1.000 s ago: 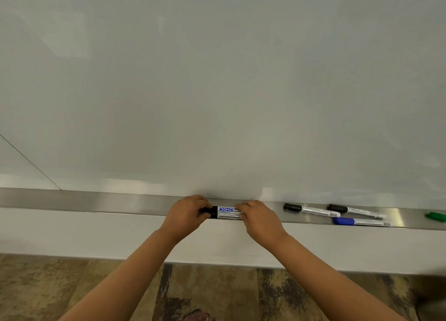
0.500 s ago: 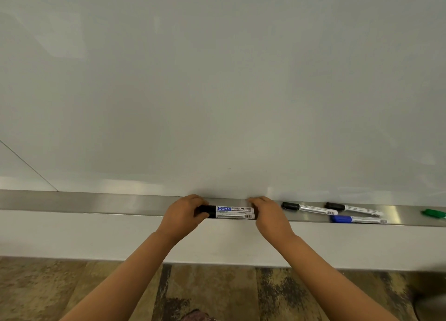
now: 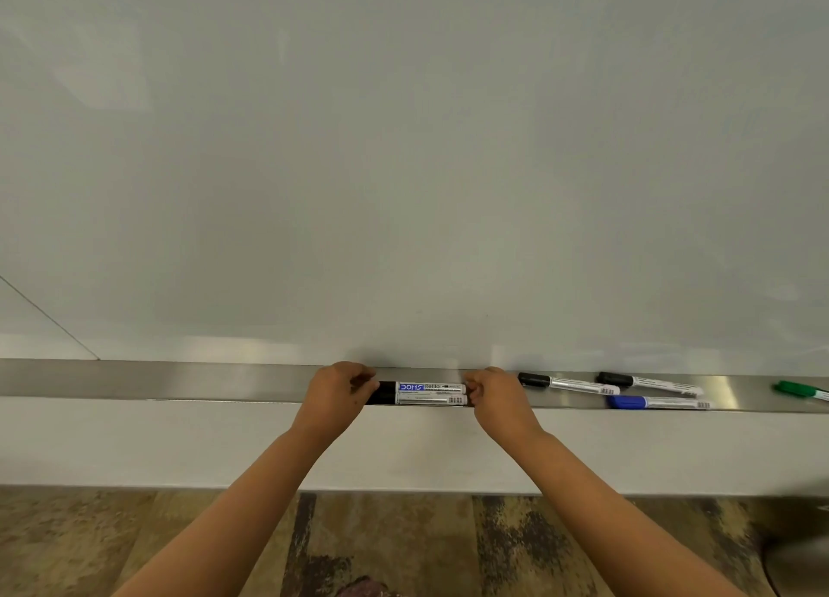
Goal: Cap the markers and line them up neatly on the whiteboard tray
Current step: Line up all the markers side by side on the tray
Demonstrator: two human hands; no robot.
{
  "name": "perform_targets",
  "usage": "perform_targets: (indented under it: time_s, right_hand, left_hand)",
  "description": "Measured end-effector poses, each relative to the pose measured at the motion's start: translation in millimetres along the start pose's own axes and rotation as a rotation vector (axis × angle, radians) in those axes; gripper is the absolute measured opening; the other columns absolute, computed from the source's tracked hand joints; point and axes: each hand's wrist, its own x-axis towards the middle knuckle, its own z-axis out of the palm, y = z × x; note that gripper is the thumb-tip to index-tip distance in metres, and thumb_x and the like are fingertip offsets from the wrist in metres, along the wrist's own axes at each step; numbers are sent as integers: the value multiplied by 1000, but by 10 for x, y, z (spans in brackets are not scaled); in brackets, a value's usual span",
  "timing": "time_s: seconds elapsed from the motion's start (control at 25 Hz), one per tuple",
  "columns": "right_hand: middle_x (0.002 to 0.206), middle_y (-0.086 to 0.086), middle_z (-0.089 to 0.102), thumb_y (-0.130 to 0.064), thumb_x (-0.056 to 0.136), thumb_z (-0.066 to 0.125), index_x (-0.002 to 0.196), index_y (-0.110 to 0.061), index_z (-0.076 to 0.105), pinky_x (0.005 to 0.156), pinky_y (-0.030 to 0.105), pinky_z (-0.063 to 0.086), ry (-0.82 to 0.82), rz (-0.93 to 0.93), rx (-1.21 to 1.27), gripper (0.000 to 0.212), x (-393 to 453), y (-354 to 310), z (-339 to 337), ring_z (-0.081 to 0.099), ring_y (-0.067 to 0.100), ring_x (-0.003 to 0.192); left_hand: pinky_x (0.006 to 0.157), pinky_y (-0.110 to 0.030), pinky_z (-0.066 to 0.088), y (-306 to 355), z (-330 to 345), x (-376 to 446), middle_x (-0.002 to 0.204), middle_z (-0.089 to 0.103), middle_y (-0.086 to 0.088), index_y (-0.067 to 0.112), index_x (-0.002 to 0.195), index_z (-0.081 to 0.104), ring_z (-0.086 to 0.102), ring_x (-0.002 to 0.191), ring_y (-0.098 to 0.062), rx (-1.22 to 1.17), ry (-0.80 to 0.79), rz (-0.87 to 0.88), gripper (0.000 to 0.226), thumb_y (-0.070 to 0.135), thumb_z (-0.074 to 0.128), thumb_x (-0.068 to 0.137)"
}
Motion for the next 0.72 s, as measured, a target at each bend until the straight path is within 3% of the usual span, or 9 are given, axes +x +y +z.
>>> perform_targets:
  time_s: [0.32,0.48,0.56,0.72]
  right_hand:
    - [103,18,62,3,87,43,107,-4,64,84,37,49,52,-19,8,31,-49,33,-55,59,33,95]
    - [107,16,63,2,84,46,111,-8,63,82,38,50,208,33,-80,33,-161,374,-346,58,32,97]
    - [110,13,64,-1,84,48,112,-11,62,83,38,47,239,108,-266,33,-160,625,-537,54,32,101]
    - [115,4,62,-7,83,48,110,-20,60,88,36,39,97,165,-535,32,-132,884,-746,47,27,111]
  left_hand:
    - [76,-21,43,39,-62,-1,101,71,-9,10,102,68,60,81,-16,59,52,50,19,18,61,86]
    - [78,-24,42,299,17,2,102,70,-7,11,98,69,62,93,-23,113,129,229,17,16,60,86]
    - [81,-25,43,524,196,6,104,70,-5,13,101,68,61,98,-22,126,72,335,18,18,58,87]
    - [89,-27,42,997,665,25,114,65,-1,16,112,62,54,110,-19,179,-135,439,25,23,51,90]
